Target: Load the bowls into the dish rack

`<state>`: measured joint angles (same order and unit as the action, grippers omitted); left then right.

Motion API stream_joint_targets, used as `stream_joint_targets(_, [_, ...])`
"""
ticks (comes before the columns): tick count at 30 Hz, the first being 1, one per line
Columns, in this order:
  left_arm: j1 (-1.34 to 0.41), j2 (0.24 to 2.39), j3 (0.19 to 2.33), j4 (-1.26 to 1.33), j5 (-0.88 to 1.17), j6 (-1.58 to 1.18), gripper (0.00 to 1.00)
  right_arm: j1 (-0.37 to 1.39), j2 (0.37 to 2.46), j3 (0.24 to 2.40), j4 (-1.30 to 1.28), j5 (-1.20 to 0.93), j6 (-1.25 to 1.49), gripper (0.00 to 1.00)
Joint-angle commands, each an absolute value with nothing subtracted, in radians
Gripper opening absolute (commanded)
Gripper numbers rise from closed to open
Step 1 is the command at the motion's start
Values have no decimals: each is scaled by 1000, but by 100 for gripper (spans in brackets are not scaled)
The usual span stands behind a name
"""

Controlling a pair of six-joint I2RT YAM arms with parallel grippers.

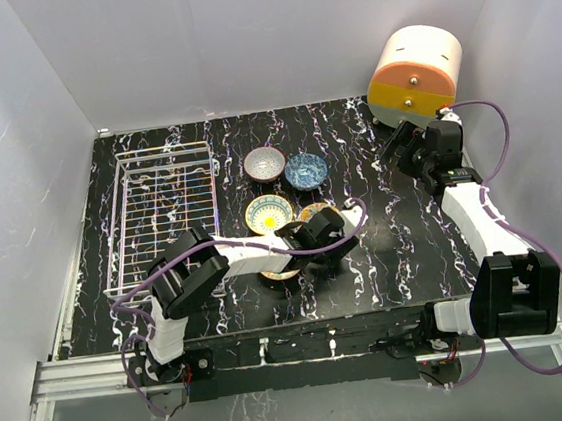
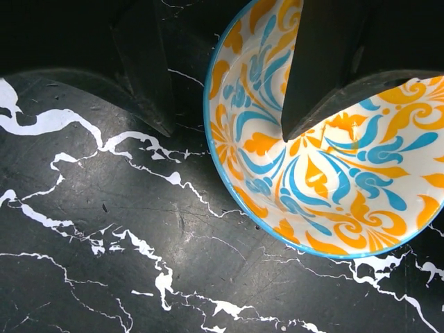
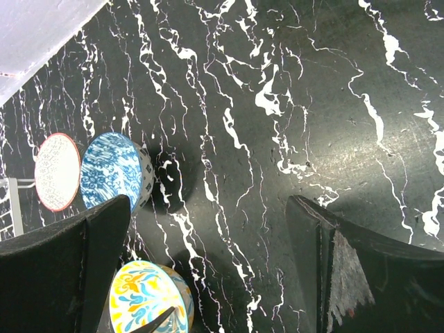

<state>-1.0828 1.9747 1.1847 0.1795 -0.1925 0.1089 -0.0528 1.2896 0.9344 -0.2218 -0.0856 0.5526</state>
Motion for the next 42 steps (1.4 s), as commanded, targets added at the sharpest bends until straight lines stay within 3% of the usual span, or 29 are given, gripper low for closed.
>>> stream_joint_targets(1, [-1077, 1975, 1209, 167, -162, 92, 62, -63, 1284, 930, -156, -88, 558, 97])
stream_joint_targets(3, [-1077, 1984, 1210, 171, -160, 88, 73, -64, 1284, 931, -156, -89, 558, 97])
stream_joint_targets(6, [-1074, 1999, 1207, 179, -148, 83, 72, -64, 1282, 929, -156, -88, 558, 97])
stream_joint_targets(10, [-1069, 2016, 1206, 189, -140, 78, 55, -66, 1282, 929, -158, -91, 559, 97])
stream_joint_targets(13, [-1063, 2028, 1214, 190, -145, 81, 36, -67, 1281, 928, -158, -93, 558, 96])
stream_joint_targets(15, [-1058, 2034, 1221, 186, -148, 85, 29, -67, 1279, 927, -158, -93, 558, 96])
stream_joint_targets(19, [-1052, 2041, 1230, 180, -169, 78, 0, -69, 1277, 923, -158, -91, 558, 96])
stream_joint_targets(29, [-1050, 1993, 1235, 178, -161, 59, 0, -73, 1263, 920, -175, -62, 560, 96])
stream_joint_targets(42, [-974, 1532, 1217, 204, -114, -47, 0, -75, 1231, 927, -204, -31, 564, 96])
